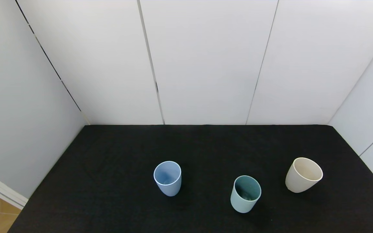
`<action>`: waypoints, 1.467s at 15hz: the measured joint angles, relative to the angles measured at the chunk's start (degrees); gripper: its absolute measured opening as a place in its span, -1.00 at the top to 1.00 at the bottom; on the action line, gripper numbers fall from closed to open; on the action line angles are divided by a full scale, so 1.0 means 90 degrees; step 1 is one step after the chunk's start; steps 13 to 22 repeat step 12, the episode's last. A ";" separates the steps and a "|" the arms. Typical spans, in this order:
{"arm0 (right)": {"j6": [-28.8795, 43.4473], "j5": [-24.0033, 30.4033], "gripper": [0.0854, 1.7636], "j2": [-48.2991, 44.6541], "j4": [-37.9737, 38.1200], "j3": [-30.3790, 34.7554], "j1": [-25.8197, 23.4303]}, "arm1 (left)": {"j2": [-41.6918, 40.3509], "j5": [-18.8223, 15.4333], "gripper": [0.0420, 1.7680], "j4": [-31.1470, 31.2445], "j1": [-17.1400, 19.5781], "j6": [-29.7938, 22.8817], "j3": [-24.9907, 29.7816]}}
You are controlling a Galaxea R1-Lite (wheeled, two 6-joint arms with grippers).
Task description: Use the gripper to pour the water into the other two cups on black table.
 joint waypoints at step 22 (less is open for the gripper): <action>0.0215 0.0115 -0.92 -0.1092 -0.0180 0.0688 0.0026 | 0.0000 0.0001 -0.94 0.0000 0.0000 0.0000 0.0000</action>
